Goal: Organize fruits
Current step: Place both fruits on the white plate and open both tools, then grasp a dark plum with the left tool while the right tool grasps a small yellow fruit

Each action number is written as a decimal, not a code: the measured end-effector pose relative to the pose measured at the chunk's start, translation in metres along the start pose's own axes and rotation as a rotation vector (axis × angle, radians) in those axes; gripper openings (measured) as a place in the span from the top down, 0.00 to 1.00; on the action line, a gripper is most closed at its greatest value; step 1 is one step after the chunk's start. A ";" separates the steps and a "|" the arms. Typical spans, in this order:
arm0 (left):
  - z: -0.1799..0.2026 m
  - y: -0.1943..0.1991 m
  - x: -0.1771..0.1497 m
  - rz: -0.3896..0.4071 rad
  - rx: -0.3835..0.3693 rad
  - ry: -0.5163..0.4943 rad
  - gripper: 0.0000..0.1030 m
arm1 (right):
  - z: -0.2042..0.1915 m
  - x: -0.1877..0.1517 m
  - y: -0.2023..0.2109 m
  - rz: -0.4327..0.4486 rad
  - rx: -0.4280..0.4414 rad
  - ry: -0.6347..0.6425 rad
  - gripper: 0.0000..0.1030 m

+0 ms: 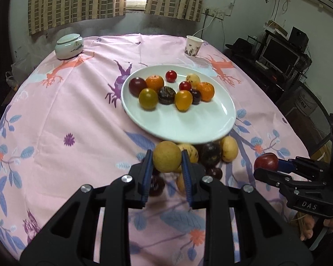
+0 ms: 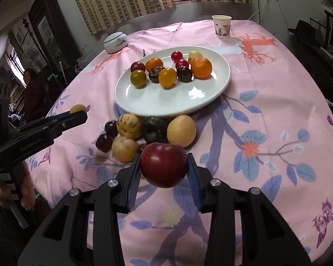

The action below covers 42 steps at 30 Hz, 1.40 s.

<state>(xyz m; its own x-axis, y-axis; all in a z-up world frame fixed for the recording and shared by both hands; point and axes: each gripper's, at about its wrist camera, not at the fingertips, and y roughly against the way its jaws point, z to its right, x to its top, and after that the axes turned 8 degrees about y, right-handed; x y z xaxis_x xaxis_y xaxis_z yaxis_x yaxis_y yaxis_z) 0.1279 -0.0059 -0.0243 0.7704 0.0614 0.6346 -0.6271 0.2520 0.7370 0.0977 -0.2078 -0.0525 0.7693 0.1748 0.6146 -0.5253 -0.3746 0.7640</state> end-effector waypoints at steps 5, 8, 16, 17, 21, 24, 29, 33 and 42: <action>0.021 -0.045 0.069 -0.017 0.007 -0.045 0.75 | 0.017 0.053 -0.019 0.015 -0.054 0.030 0.60; 0.030 -0.083 0.102 -0.059 0.009 -0.054 0.75 | 0.030 0.083 -0.035 0.024 -0.095 0.033 0.61; 0.037 -0.161 0.141 -0.145 0.057 -0.038 0.75 | 0.056 0.111 -0.082 -0.051 -0.134 0.027 0.61; 0.038 -0.167 0.143 -0.151 0.061 -0.040 0.75 | 0.057 0.110 -0.085 -0.057 -0.128 0.028 0.61; 0.043 -0.180 0.145 -0.168 0.064 -0.047 0.74 | 0.063 0.110 -0.097 -0.070 -0.137 0.026 0.61; 0.047 -0.182 0.147 -0.162 0.079 -0.053 0.54 | 0.067 0.111 -0.101 -0.065 -0.160 0.017 0.59; 0.046 -0.151 0.149 -0.112 0.048 -0.027 0.48 | 0.066 0.114 -0.086 -0.015 -0.252 0.049 0.37; 0.041 -0.092 0.132 -0.037 -0.010 -0.006 0.34 | 0.056 0.100 -0.051 0.015 -0.215 0.055 0.37; 0.018 0.010 0.028 0.063 -0.063 0.044 0.34 | 0.022 0.028 0.000 0.011 -0.087 -0.017 0.37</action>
<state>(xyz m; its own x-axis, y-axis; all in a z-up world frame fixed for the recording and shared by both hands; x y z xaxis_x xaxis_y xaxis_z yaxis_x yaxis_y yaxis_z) 0.1409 -0.0190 0.0055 0.7352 0.1214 0.6669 -0.6668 0.3065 0.6793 0.1276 -0.2230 -0.0399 0.7688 0.1557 0.6203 -0.5629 -0.2956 0.7718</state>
